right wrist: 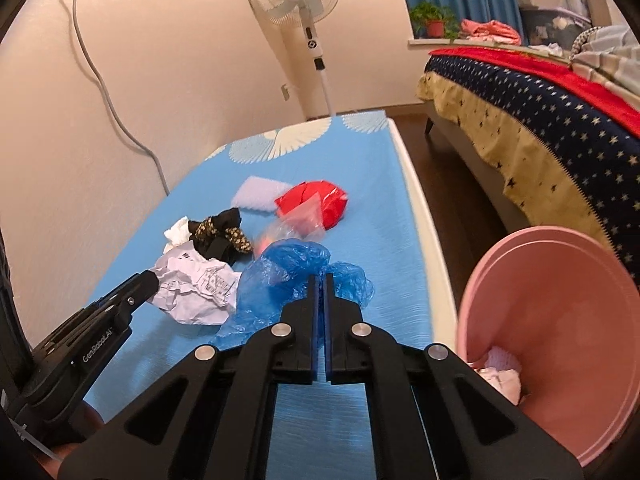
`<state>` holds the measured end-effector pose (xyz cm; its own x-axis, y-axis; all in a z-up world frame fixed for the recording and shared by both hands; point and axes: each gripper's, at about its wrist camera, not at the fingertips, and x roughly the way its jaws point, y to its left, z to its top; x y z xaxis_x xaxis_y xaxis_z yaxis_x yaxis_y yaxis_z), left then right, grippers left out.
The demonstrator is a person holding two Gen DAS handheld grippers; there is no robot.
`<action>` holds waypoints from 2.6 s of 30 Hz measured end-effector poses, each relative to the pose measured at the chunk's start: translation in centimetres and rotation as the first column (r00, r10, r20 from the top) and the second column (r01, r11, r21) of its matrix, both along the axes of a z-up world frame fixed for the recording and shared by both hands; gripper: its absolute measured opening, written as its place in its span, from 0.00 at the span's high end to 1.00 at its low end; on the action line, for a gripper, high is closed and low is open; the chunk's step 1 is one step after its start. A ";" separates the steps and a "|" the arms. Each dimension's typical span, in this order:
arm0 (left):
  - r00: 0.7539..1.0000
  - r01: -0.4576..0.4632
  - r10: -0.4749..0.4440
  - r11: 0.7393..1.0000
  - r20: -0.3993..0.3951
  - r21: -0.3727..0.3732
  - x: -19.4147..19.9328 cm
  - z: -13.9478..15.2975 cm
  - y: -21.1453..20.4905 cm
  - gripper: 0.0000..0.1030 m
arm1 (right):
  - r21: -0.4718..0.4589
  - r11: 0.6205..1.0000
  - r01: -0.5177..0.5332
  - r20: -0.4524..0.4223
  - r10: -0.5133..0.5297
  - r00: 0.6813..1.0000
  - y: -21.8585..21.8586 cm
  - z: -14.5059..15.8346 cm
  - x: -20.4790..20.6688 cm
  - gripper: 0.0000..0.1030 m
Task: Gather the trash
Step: 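Lift both held items off the pad and carry them over the pink bin, then open both tools above the pink bin to drop the paper and blue bag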
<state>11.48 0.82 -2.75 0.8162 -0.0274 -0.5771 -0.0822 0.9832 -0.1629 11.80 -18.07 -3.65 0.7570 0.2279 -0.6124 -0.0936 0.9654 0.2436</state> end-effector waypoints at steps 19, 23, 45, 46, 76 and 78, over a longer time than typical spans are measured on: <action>0.996 0.055 -0.057 0.998 0.067 0.031 -3.5 3.1 -1.1 0.88 | -0.098 0.993 0.073 0.091 -0.064 0.994 -1.9 4.8 -4.4 0.98; 0.995 0.070 -0.072 0.997 0.074 0.037 -3.8 3.5 -1.7 0.88 | -0.114 0.990 0.087 0.104 -0.075 0.992 -2.4 5.4 -5.2 0.98; 0.982 0.156 -0.160 0.987 0.096 0.044 -3.5 4.1 -5.1 0.88 | -0.186 0.968 0.168 0.128 -0.145 0.981 -4.6 6.9 -6.0 0.98; 0.982 0.161 -0.164 0.986 0.096 0.042 -3.4 4.1 -5.3 0.88 | -0.189 0.967 0.171 0.130 -0.148 0.980 -4.7 7.0 -6.0 0.98; 0.909 0.406 -0.404 0.914 0.100 0.002 -3.2 4.2 -16.6 0.88 | -0.235 0.884 0.405 0.140 -0.381 0.914 -13.7 9.0 -9.5 0.98; 0.900 0.427 -0.425 0.904 0.098 0.007 -3.3 4.1 -17.5 0.88 | -0.240 0.874 0.424 0.141 -0.400 0.905 -14.3 9.0 -9.7 0.98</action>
